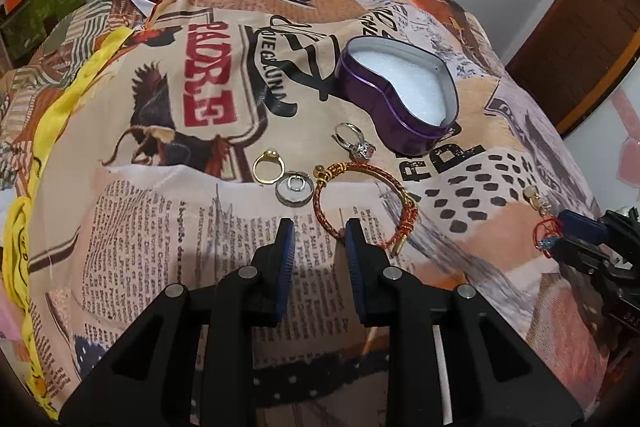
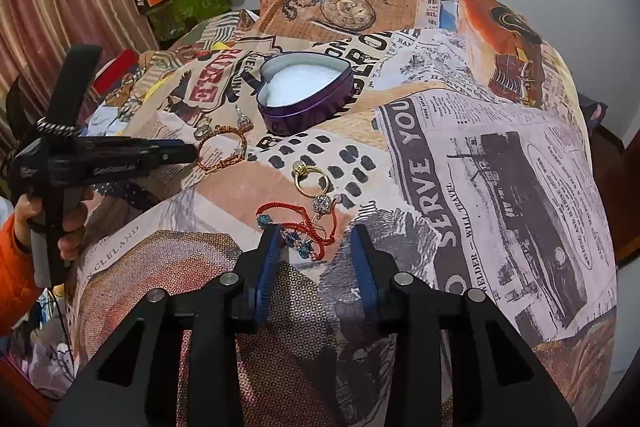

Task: Organize jewelry
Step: 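Grasp the red-gold beaded bracelet with the left gripper while the right grasps a red beaded bracelet, then carry both held bracelets over the purple heart tin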

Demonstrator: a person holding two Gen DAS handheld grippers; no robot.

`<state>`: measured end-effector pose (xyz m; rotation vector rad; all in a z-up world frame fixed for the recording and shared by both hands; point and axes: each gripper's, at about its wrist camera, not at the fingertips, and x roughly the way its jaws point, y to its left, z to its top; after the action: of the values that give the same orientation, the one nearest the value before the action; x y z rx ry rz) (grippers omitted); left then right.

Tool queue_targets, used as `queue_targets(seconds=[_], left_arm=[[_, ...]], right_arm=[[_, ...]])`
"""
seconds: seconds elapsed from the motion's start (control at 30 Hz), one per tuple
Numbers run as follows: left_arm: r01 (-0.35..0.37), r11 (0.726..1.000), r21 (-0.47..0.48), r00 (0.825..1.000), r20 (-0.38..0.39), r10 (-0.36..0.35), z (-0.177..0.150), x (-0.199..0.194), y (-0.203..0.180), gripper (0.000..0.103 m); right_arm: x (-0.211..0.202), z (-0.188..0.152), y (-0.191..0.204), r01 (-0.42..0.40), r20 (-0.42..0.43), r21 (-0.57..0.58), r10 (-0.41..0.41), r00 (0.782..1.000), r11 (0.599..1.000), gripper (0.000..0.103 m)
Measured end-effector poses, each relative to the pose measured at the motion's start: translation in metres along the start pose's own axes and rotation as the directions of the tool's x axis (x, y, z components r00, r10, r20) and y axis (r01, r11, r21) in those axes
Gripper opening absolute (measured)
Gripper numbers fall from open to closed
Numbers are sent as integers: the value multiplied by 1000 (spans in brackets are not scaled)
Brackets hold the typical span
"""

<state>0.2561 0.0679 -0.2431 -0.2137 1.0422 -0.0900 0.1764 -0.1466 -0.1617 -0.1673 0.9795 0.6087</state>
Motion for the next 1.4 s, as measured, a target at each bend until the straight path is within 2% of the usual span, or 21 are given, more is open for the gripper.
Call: queue_targets(seconds=[0.27,0.3,0.37,0.43,0.73,1.07,1.4], left_arm=[[-19,999,25,1000,-20,19,6,13,-9,24],[-27,999,29,999,-17,27,6,13,-10,23],[-42,998,46,999,-12,43,4,14,-13,8],[-36,998,52,999,-16,37,3,13,-14,1],[-18,997,79,1000,-6,18,-13,-8,-24,1],[-28,993,116,995,94,17,-23,-57,-37,1],[-14,992,125,983,184,-10,-8,-90,-46,1]], right_arm=[[3,-1,0,-13,9,0,13,1000,1000,10],[2,-2,1,-13,11,2,13,1000,1000,10],[1,-3,-1,-15,18,9,15,1000,1000,9],[-3,-4,-2,-18,25,19,18,1000,1000,8],[-24,-14,-1,-29,45,35,28,999,999,8],[-49,-12,1,-33,103,56,27,994,998,8],[-68,10,3,-21,195,48,11,981,999,8]])
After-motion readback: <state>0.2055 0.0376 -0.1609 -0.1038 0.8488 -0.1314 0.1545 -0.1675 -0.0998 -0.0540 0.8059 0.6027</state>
